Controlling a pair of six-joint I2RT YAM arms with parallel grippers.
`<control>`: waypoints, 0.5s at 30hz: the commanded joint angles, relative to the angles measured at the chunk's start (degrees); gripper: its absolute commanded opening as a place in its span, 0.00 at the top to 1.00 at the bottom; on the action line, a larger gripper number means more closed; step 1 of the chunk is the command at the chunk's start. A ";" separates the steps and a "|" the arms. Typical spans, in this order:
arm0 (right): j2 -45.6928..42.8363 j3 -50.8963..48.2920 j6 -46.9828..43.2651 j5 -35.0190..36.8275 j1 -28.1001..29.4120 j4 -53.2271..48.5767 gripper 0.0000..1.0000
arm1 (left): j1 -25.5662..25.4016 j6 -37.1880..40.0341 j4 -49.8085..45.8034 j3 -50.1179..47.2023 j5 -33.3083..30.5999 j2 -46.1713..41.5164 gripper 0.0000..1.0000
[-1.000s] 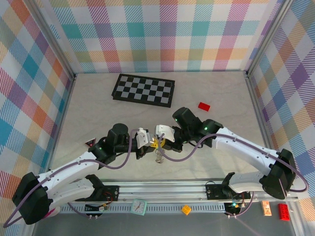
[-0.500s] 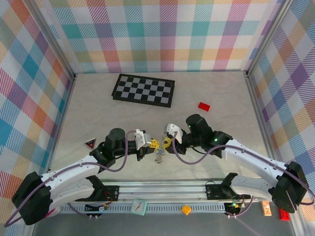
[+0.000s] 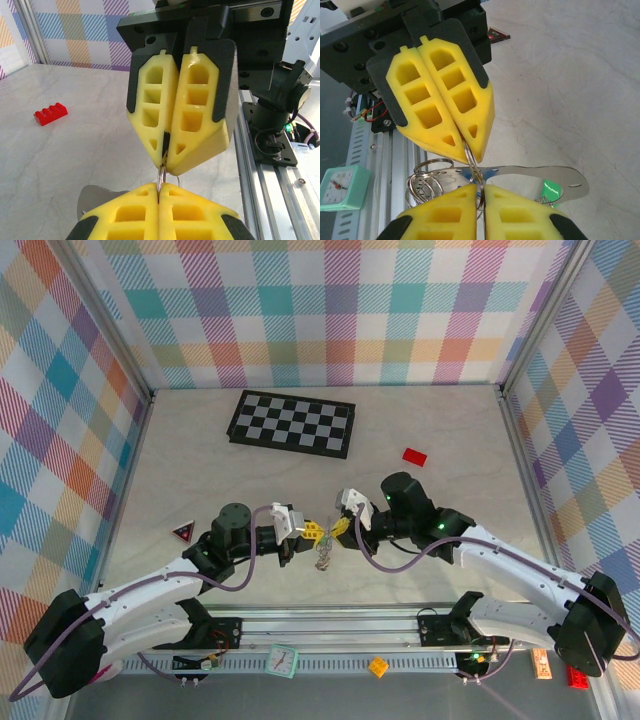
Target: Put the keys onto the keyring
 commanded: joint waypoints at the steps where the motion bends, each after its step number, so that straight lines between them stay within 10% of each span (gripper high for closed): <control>1: -0.77 -0.44 0.79 -1.40 -0.03 -0.66 0.92 | -0.24 -0.21 4.44 -0.31 -0.08 -1.57 1.00; 15: 0.75 0.08 1.64 -4.49 -0.21 -0.20 0.94 | -0.24 -0.04 5.30 -0.14 0.10 -1.30 1.00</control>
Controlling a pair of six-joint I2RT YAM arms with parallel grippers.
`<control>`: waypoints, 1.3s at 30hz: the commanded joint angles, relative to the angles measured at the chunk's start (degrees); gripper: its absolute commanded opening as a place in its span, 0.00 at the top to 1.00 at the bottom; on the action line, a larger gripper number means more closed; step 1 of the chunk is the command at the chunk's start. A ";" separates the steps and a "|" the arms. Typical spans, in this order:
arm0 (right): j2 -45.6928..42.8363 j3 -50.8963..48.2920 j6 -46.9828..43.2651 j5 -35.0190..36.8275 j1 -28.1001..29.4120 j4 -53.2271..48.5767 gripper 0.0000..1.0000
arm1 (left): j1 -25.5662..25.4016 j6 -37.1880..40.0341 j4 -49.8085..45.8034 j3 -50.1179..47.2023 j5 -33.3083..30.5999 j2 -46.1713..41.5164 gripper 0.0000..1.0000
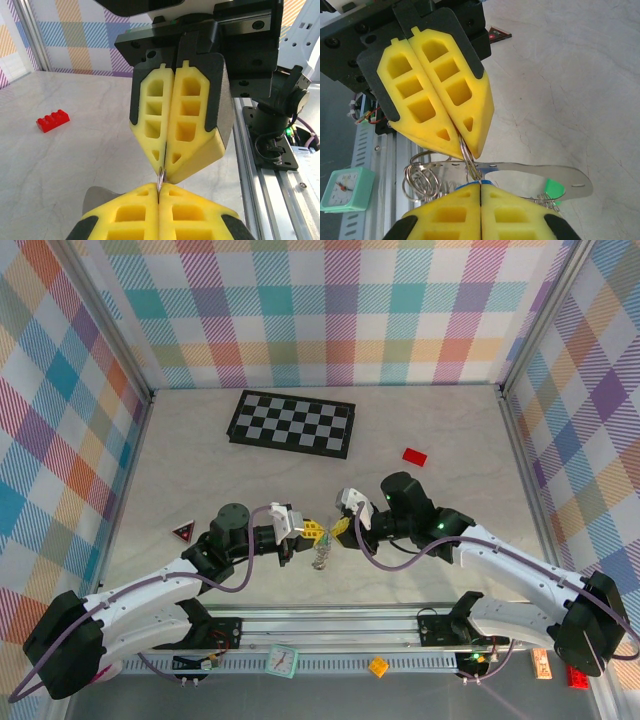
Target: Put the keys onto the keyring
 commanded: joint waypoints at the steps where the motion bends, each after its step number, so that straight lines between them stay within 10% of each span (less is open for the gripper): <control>1: 0.60 0.07 0.34 -3.85 0.05 -0.22 0.95 | -0.26 -0.03 4.14 -0.18 0.02 -0.91 1.00; 16: 2.36 -0.16 1.23 -5.34 -0.12 2.03 0.97 | -0.25 -0.65 6.38 -0.78 -0.85 -0.91 1.00; 39: 1.60 -2.75 -0.15 -3.52 -0.93 5.35 0.62 | -0.25 -1.69 7.96 -0.82 -1.24 -0.43 1.00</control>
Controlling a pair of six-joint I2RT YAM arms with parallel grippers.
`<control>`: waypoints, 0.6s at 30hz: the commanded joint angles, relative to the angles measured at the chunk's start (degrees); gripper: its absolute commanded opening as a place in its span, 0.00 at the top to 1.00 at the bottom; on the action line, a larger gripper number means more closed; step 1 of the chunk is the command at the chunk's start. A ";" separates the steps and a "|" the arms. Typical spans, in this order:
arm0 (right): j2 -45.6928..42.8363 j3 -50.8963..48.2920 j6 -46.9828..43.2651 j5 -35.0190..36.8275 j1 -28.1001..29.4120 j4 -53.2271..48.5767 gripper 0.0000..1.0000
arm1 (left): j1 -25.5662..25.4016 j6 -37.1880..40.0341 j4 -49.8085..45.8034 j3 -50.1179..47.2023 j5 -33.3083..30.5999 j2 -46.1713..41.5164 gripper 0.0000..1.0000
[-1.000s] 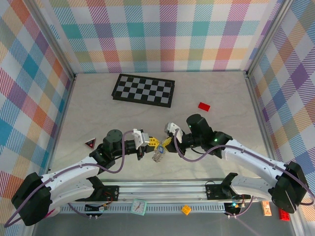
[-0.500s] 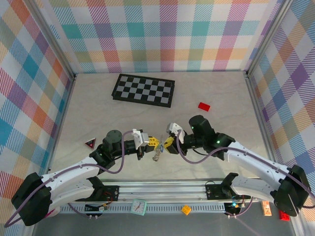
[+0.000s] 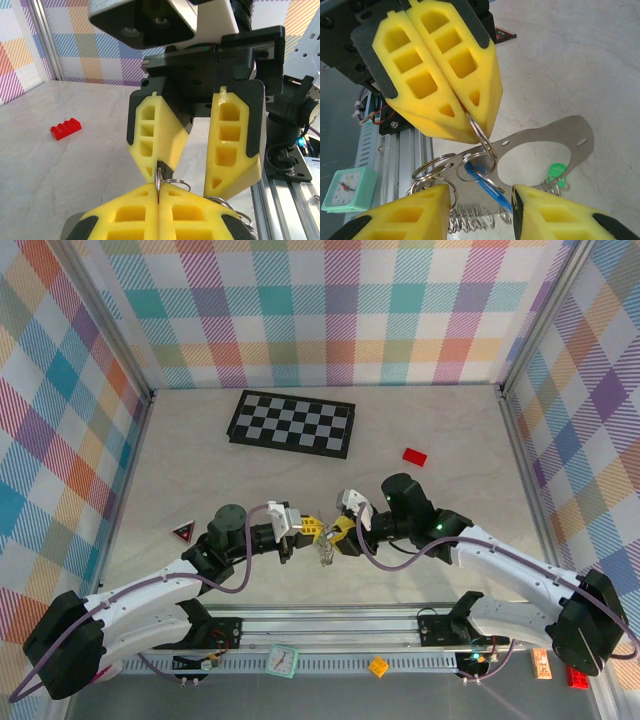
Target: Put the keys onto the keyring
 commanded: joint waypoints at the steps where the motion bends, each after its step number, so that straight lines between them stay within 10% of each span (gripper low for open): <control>1: 0.93 -0.85 -0.62 -1.34 -0.06 2.36 0.62 | -0.26 -0.80 4.53 -0.10 0.83 -0.25 1.00; 18: 0.58 -1.33 -2.39 -3.21 0.12 3.72 0.87 | -0.25 -1.31 5.06 0.08 1.54 -0.03 1.00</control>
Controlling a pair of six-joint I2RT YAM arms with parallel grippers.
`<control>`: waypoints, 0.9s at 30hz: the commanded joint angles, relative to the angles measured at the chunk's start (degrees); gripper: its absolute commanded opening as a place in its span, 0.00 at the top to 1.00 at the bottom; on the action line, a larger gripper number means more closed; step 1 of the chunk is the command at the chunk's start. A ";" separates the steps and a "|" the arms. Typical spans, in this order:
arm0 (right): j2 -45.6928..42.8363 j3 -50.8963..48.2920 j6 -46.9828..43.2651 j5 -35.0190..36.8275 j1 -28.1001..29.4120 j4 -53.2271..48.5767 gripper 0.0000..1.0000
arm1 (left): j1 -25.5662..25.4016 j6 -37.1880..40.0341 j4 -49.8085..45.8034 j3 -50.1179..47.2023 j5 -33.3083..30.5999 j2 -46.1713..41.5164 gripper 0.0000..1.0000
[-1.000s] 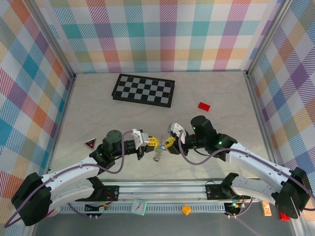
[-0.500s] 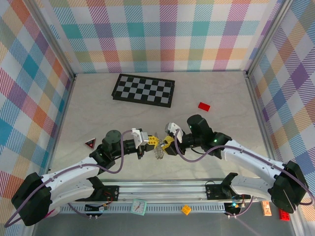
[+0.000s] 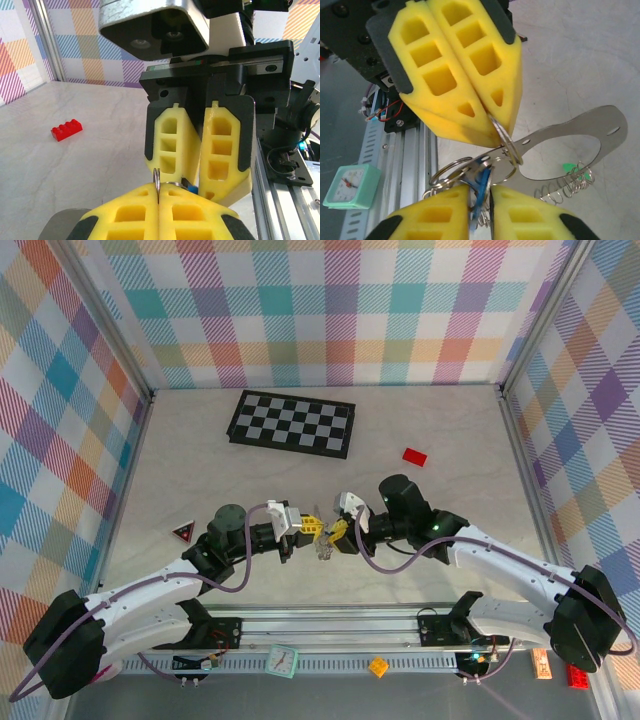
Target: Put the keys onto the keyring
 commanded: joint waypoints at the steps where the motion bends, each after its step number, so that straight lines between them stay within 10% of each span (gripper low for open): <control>1: -0.31 -0.50 -0.97 -1.42 0.05 1.33 0.88 | -0.26 -0.52 4.22 0.12 1.73 -0.34 1.00; 27: 3.49 6.40 -9.39 2.80 3.84 -8.05 0.98 | -0.26 -1.83 6.73 -0.09 2.51 1.43 1.00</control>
